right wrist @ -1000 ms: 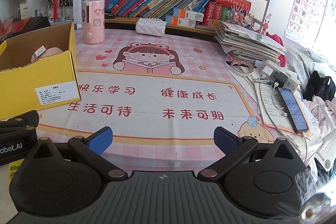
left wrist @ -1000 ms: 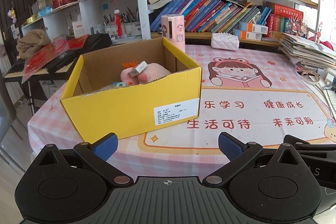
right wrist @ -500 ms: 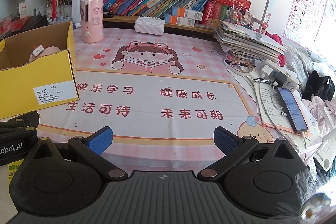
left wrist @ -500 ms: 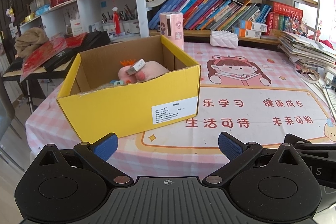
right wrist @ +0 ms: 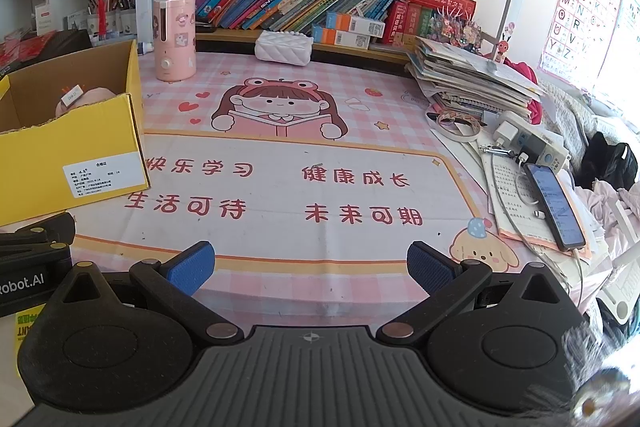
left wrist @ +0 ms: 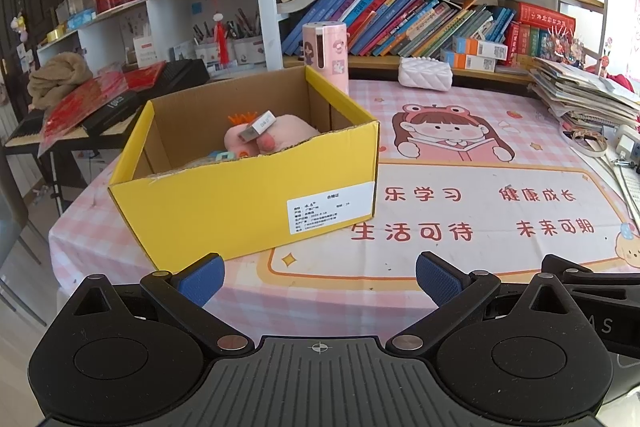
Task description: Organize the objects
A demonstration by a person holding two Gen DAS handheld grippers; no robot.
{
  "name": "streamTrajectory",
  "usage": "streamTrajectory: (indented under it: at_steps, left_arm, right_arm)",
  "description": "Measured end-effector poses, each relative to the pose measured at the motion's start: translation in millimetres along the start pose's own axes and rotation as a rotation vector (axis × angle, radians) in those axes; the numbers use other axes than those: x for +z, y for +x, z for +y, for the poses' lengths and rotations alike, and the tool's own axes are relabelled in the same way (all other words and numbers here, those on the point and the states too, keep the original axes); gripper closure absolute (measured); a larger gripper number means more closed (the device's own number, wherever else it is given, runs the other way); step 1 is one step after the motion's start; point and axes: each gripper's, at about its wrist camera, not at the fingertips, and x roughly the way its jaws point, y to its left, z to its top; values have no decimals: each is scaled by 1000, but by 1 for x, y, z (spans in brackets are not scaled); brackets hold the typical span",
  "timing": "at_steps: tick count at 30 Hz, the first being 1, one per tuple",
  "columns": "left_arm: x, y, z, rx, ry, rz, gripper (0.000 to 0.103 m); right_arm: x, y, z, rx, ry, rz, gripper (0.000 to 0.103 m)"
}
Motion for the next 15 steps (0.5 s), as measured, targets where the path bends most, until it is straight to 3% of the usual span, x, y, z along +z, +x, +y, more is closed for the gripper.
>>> streamTrajectory:
  at_steps: [15]
  left_arm:
    - [0,-1,-3,-4,3,0,0]
  right_arm:
    - [-1,-1,-2,0,1,-1,0]
